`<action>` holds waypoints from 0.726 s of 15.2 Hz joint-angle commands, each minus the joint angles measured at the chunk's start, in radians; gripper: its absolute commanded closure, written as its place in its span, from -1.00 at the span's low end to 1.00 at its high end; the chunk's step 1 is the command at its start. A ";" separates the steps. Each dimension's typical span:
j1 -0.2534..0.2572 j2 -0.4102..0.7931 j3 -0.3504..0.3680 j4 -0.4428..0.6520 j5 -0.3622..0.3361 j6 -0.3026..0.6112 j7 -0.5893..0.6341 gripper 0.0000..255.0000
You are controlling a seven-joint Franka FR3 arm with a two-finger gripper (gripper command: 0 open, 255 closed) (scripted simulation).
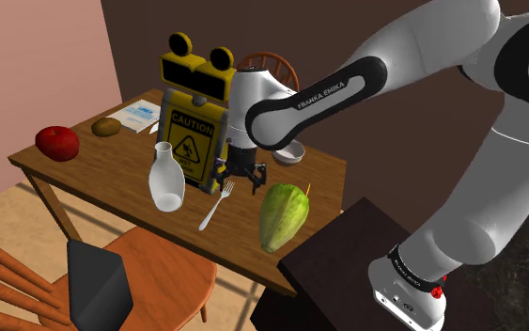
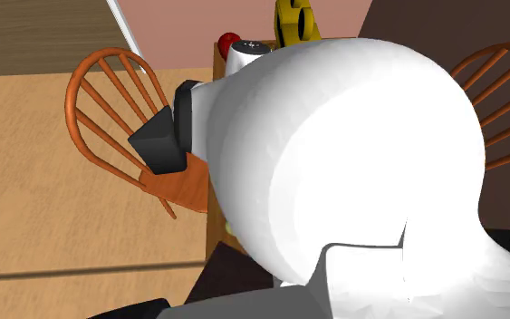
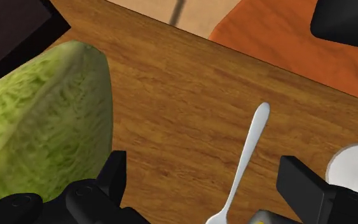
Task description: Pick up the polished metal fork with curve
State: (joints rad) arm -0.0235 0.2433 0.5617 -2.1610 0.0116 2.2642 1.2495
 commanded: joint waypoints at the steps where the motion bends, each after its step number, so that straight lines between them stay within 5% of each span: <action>1: 0.034 0.094 -0.021 0.055 -0.043 0.022 0.096 -1.00; 11: 0.183 0.486 -0.157 0.380 -0.110 0.050 0.371 -1.00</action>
State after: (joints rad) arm 0.1472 0.6924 0.4172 -1.8142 -0.0964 2.3111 1.5998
